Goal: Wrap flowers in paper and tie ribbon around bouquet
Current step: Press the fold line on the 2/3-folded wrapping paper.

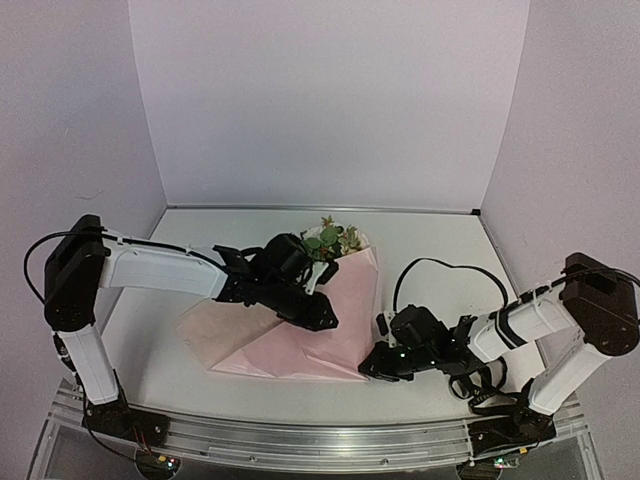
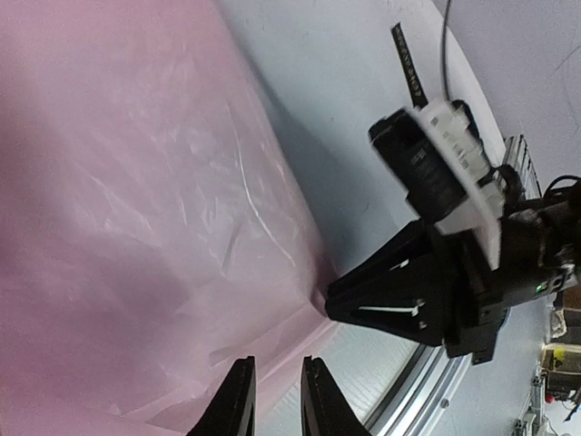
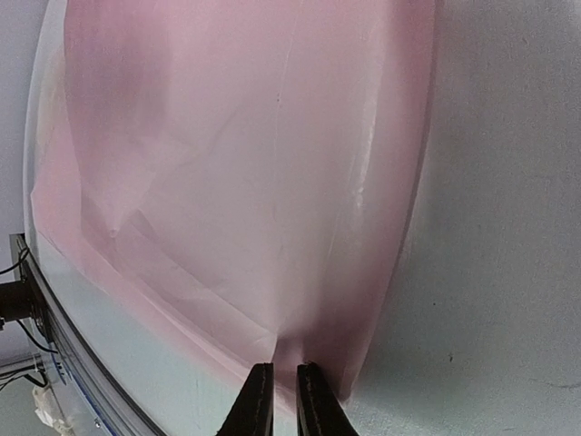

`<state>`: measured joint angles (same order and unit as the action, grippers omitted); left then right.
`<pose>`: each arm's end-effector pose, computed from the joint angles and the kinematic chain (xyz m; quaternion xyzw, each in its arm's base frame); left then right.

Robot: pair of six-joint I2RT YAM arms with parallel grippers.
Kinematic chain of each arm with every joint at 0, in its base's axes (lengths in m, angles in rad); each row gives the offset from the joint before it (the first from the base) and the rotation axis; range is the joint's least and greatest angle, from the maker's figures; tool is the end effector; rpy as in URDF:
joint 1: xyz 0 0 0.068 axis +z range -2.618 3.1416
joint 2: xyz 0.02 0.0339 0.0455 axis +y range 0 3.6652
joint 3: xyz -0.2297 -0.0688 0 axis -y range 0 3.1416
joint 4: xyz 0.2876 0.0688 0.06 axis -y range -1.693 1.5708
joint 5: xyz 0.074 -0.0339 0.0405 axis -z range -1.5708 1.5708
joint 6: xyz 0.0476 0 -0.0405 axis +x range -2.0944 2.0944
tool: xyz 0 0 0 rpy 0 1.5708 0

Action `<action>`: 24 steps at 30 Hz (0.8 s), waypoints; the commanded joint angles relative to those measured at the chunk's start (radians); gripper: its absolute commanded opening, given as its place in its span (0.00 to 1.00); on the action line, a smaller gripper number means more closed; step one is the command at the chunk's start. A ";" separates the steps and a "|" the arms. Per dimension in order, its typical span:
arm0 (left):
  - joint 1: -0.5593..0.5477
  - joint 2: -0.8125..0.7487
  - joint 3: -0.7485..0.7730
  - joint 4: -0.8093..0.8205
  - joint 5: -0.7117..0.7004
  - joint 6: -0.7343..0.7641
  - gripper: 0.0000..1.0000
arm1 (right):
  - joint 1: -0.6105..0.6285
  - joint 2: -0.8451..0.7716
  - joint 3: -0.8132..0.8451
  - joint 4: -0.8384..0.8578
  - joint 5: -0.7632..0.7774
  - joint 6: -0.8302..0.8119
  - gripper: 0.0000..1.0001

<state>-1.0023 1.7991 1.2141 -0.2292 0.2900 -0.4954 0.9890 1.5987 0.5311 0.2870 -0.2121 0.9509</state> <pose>0.2184 -0.3672 0.1415 0.2822 0.8768 -0.3472 0.1763 0.1583 0.2589 0.0353 -0.0582 0.9168 0.3709 0.1358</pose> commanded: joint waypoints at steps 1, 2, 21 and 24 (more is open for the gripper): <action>-0.021 0.055 -0.060 0.097 0.087 -0.054 0.16 | 0.003 -0.030 -0.020 -0.016 0.062 0.018 0.10; -0.025 0.064 -0.066 0.105 0.095 -0.059 0.16 | 0.003 -0.033 -0.021 -0.016 0.064 0.019 0.10; -0.053 0.205 -0.086 0.016 0.004 -0.075 0.14 | -0.027 -0.047 0.055 -0.014 0.046 0.078 0.12; -0.053 0.206 -0.090 0.012 0.000 -0.070 0.14 | -0.055 -0.019 0.057 0.004 0.037 0.101 0.12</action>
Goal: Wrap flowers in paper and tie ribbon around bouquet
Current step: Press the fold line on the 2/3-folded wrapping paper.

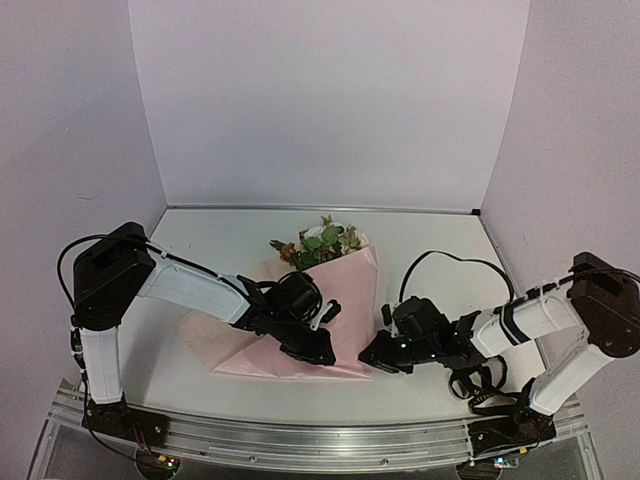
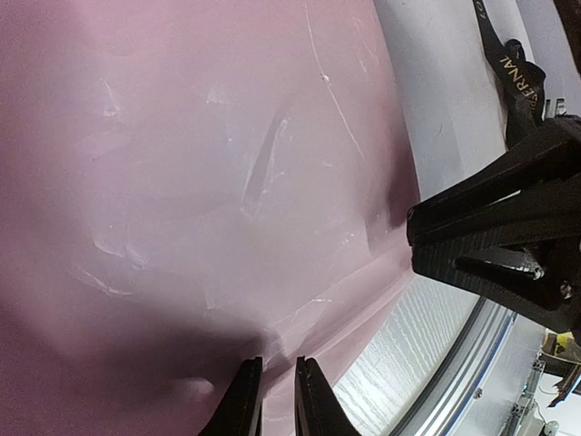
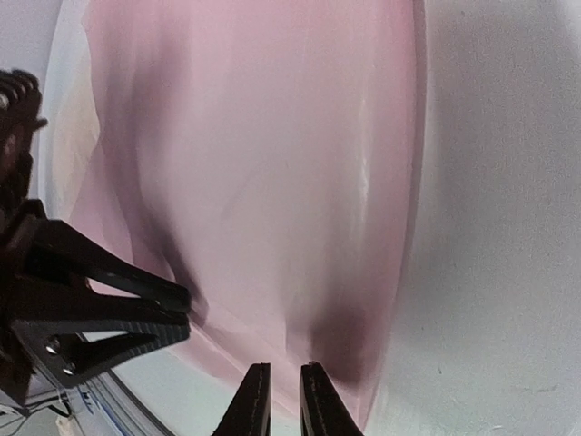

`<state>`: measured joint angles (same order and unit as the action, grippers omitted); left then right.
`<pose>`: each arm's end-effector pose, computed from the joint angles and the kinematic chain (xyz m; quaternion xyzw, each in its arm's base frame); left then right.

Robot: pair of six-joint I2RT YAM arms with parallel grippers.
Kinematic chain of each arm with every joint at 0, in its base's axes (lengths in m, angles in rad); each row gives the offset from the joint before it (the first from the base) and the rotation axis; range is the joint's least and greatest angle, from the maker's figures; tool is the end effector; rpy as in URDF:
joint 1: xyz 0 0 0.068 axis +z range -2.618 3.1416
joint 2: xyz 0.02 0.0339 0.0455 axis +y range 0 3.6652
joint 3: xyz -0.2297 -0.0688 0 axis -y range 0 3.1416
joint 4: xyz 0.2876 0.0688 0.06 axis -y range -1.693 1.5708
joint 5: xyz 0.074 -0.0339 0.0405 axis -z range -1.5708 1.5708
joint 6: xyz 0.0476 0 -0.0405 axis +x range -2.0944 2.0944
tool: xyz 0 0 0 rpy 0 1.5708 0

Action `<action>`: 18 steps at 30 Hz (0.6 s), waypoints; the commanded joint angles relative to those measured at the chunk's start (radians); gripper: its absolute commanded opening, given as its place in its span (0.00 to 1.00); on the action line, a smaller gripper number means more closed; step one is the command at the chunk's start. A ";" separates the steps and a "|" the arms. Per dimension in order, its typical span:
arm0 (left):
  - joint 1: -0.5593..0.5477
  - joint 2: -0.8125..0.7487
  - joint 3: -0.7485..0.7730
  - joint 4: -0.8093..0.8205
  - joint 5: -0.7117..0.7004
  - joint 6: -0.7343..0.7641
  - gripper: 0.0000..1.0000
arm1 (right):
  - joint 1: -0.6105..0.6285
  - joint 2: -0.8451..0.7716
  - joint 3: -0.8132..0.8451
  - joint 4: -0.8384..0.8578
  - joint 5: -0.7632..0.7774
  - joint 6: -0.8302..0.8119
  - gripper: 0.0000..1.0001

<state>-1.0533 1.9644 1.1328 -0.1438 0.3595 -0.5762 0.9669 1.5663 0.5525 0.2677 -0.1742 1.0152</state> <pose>0.1896 -0.3669 0.0554 0.2732 0.9016 -0.3272 0.0736 0.1696 0.2604 0.0487 -0.0128 0.9133 0.3777 0.1520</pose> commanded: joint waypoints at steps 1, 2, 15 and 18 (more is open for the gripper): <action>-0.002 0.041 -0.010 -0.075 -0.068 0.013 0.14 | -0.044 0.023 0.035 0.032 -0.006 0.044 0.12; -0.002 0.040 -0.012 -0.076 -0.067 0.014 0.14 | -0.055 0.036 0.037 0.040 -0.011 0.051 0.12; -0.002 0.046 -0.008 -0.102 -0.065 0.042 0.10 | -0.206 0.221 0.067 0.226 -0.060 0.187 0.11; -0.002 0.045 -0.008 -0.110 -0.067 0.050 0.10 | -0.234 0.231 0.075 0.226 -0.047 0.190 0.11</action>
<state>-1.0546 1.9648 1.1328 -0.1494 0.3523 -0.5533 0.7748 1.7642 0.6117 0.4814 -0.2645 1.1741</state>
